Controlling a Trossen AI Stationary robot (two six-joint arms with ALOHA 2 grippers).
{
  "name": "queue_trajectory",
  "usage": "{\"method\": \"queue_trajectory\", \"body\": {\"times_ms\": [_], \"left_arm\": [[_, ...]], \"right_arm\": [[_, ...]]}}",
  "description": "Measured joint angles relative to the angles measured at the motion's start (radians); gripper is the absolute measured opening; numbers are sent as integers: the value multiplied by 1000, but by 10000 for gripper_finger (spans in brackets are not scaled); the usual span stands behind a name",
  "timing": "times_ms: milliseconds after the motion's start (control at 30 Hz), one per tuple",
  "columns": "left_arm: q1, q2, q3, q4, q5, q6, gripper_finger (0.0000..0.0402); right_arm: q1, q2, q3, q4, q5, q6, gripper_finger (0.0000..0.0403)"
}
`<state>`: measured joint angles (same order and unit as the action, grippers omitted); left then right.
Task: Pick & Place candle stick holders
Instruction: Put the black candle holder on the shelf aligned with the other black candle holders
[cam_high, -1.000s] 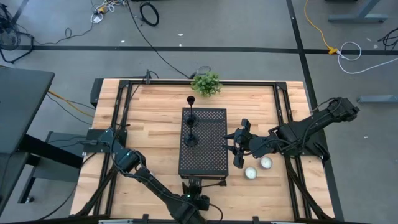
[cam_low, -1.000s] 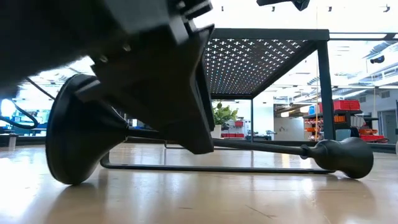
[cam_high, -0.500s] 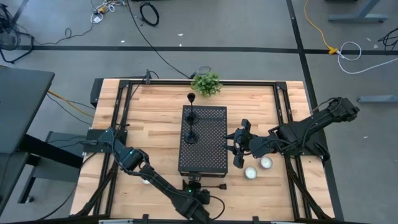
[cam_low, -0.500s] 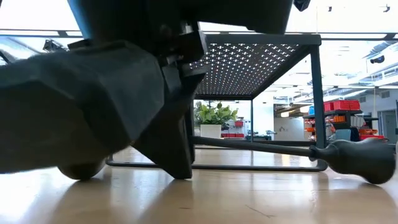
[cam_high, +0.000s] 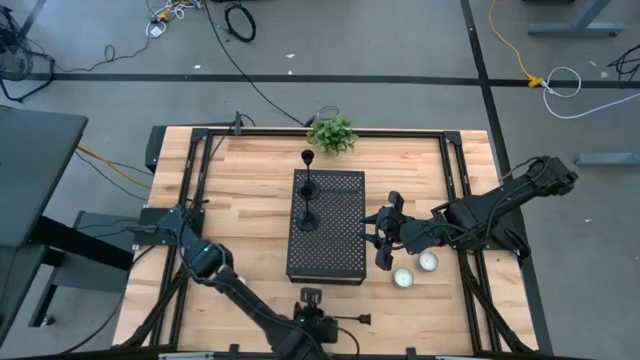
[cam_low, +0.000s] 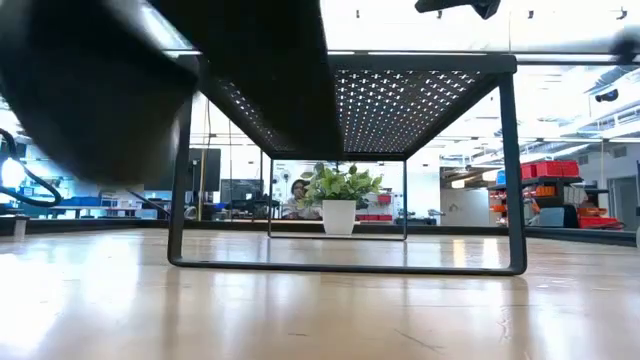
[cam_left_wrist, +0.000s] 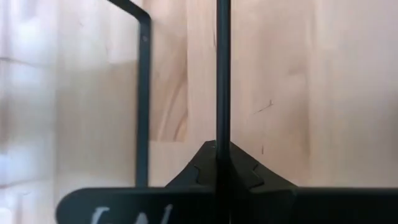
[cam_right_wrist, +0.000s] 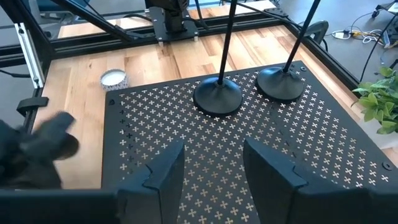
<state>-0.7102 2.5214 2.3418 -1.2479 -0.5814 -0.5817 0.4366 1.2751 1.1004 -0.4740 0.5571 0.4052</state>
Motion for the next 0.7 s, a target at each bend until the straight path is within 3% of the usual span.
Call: {"method": "queue_trajectory", "body": {"times_ms": [200, 367, 533, 700], "left_arm": [[-57, -85, -11, -64, -74, -102, 6], [-117, -150, -11, -142, -222, -174, 6], [-173, -216, -11, -324, -402, -375, 6], [-209, -295, -76, -321, -505, -408, 6]], "right_arm": [[0, 0, 0, -9, -4, 5, 164], [0, 0, 0, -9, -26, 6, 164], [0, 0, 0, -8, -27, 6, 164], [10, 0, 1, 0, -25, 5, 164]]}}
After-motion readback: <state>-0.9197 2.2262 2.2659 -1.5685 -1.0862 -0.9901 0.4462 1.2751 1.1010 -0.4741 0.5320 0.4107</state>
